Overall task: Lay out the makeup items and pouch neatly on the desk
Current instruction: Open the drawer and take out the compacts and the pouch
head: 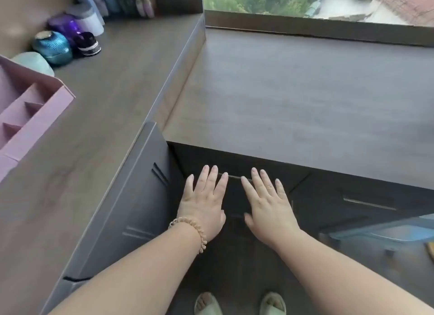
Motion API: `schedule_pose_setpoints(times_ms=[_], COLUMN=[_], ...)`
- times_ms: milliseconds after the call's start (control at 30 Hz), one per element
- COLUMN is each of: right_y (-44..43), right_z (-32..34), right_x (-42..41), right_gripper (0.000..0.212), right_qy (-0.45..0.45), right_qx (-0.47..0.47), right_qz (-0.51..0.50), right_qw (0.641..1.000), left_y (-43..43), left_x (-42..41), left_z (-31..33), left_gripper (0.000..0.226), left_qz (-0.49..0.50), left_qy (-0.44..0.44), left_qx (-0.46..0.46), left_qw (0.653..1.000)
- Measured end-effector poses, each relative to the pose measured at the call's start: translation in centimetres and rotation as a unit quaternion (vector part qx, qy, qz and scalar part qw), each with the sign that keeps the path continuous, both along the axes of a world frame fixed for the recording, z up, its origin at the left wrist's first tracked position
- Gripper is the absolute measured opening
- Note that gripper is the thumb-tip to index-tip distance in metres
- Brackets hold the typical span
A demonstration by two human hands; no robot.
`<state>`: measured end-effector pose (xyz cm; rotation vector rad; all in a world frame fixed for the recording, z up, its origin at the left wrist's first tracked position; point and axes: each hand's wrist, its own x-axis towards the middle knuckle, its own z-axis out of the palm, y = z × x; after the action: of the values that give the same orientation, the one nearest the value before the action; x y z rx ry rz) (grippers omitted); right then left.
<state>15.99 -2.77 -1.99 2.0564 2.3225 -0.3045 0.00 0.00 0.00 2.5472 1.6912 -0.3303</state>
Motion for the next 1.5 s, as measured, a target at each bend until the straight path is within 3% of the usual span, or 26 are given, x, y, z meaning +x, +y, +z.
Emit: schedule_pose_setpoints(times_ms=[200, 367, 667, 900, 1000, 1100, 1200, 1300, 1500], right_y=[4.1, 4.1, 2.5, -2.1, -3.9, -2.8, -1.1, -1.0, -3.2], right_z=[-5.3, -9.5, -11.0, -8.6, -5.5, -2.6, -1.2, -1.5, -1.3], right_x=[0.6, 0.8, 0.5, 0.7, 0.6, 0.9, 0.9, 1.0, 1.4], right_gripper=[0.085, 0.091, 0.090, 0.089, 0.069, 0.072, 0.085, 0.085, 0.081], right_qy=[-0.029, -0.030, -0.020, -0.003, 0.058, 0.053, -0.001, -0.031, 0.002], right_qx=[-0.002, 0.008, 0.042, -0.009, 0.091, 0.158, 0.090, 0.010, -0.004], right_qz=[0.052, 0.055, 0.063, 0.150, 0.211, 0.143, 0.054, 0.062, 0.115], right_qw=[0.998, 0.998, 0.997, 0.989, 0.971, 0.976, 0.994, 0.998, 0.993], left_y=[4.1, 4.8, 2.9, -1.9, -4.3, -3.7, -0.5, 1.0, -1.1], left_x=[2.4, 2.8, 2.8, 1.2, -0.1, -1.0, -0.2, 0.7, 1.1], left_z=[-5.1, -9.8, -12.1, -9.9, -7.3, -4.8, -1.4, -0.7, -0.6], left_gripper=[0.076, 0.080, 0.083, 0.078, 0.083, 0.091, 0.092, 0.081, 0.085], left_qz=[-0.047, -0.024, -0.004, -0.005, 0.005, -0.012, 0.012, 0.035, 0.065], left_qy=[-0.001, 0.001, -0.028, 0.021, -0.056, -0.093, -0.020, 0.030, 0.067], left_qx=[0.032, 0.016, 0.031, -0.019, -0.002, 0.103, 0.067, -0.017, -0.055], left_qw=[0.998, 1.000, 0.999, 1.000, 0.998, 0.990, 0.997, 0.999, 0.994])
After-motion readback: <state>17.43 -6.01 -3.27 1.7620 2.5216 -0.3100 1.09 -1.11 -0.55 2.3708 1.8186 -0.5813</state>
